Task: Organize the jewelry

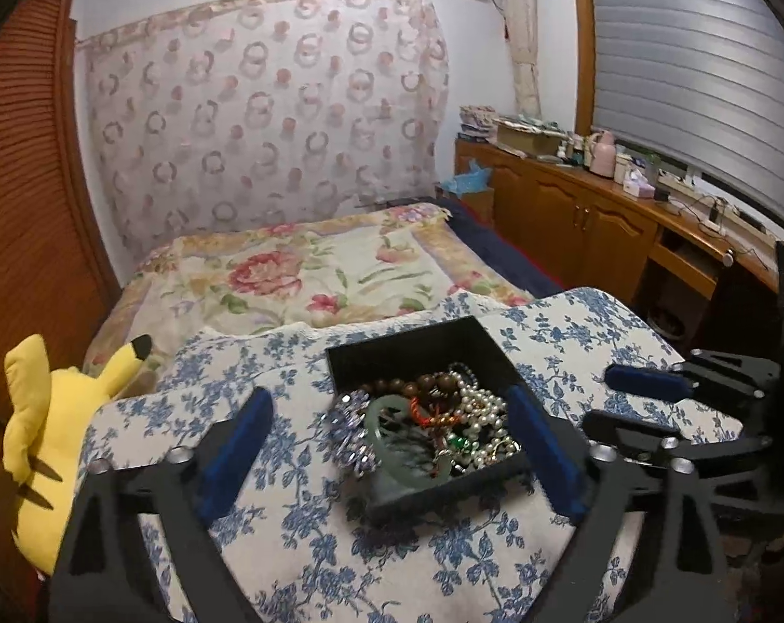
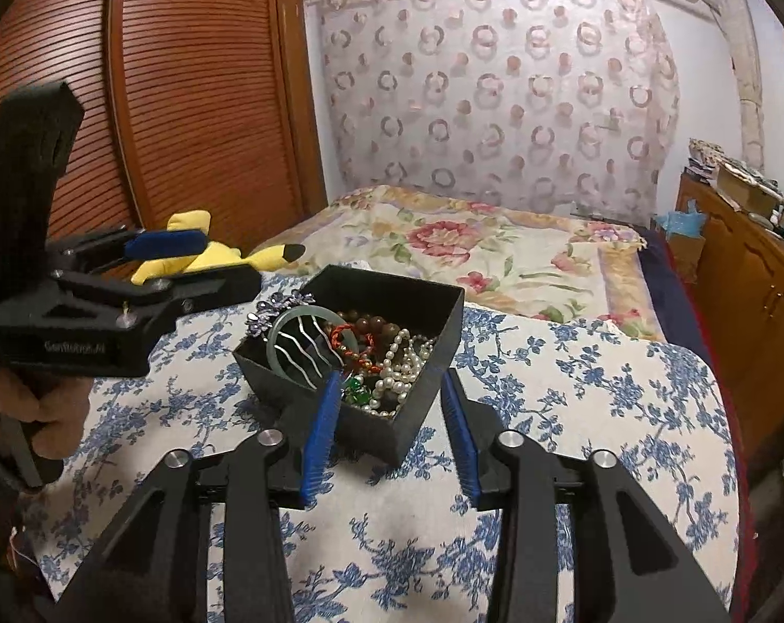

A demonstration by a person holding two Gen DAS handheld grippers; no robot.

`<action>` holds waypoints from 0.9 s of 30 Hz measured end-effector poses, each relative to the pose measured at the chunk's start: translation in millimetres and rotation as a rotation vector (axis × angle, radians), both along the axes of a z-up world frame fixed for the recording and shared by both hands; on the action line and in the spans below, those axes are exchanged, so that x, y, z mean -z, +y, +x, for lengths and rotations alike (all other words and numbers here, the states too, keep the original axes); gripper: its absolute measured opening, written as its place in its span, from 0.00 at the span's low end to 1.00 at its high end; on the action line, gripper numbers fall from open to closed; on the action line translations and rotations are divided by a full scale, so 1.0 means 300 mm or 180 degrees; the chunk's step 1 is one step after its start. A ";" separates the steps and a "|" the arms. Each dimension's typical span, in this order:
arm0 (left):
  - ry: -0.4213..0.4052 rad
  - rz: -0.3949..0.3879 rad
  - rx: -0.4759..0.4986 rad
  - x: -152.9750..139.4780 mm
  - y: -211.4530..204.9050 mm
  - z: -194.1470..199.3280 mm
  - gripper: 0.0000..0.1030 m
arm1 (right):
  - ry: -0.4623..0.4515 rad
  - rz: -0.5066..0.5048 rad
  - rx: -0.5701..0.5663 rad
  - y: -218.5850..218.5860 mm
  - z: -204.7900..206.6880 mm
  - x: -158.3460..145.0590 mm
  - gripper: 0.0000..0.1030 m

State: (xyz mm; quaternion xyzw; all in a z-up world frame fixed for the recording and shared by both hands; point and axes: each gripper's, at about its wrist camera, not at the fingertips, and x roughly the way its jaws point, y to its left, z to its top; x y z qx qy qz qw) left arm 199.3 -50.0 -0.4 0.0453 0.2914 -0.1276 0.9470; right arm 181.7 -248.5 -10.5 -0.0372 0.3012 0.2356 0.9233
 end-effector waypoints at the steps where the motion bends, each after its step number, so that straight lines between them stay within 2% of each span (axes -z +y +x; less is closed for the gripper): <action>1: -0.0036 -0.0001 -0.0018 0.001 0.004 -0.011 0.92 | -0.0020 0.0016 0.0015 -0.005 -0.013 -0.005 0.49; 4: -0.0064 0.0024 -0.0104 0.019 0.019 -0.042 0.92 | -0.0059 0.0082 0.0068 -0.013 -0.044 -0.018 0.55; 7: -0.0049 0.0005 -0.0138 0.030 0.032 -0.070 0.92 | -0.0096 0.0125 0.0097 -0.013 -0.086 -0.029 0.57; 12: -0.0030 -0.0006 -0.0219 0.052 0.062 -0.141 0.92 | -0.0207 0.0169 0.0175 -0.002 -0.153 -0.049 0.76; 14: -0.0041 -0.0022 -0.0275 0.058 0.074 -0.181 0.92 | -0.0281 0.0165 0.0263 0.003 -0.189 -0.061 0.89; 17: -0.0047 -0.0055 -0.0339 0.058 0.091 -0.237 0.92 | -0.0376 0.0172 0.0365 0.005 -0.238 -0.079 0.98; 21: -0.0020 -0.0070 -0.0397 0.056 0.112 -0.302 0.92 | -0.0405 0.0234 0.0437 -0.001 -0.296 -0.094 0.98; 24: -0.0039 0.0023 -0.0467 0.054 0.117 -0.348 0.92 | -0.0414 0.0268 0.0533 -0.014 -0.337 -0.090 0.98; 27: -0.0049 -0.0017 -0.0502 0.045 0.124 -0.380 0.92 | -0.0489 0.0244 0.0631 -0.021 -0.370 -0.089 0.98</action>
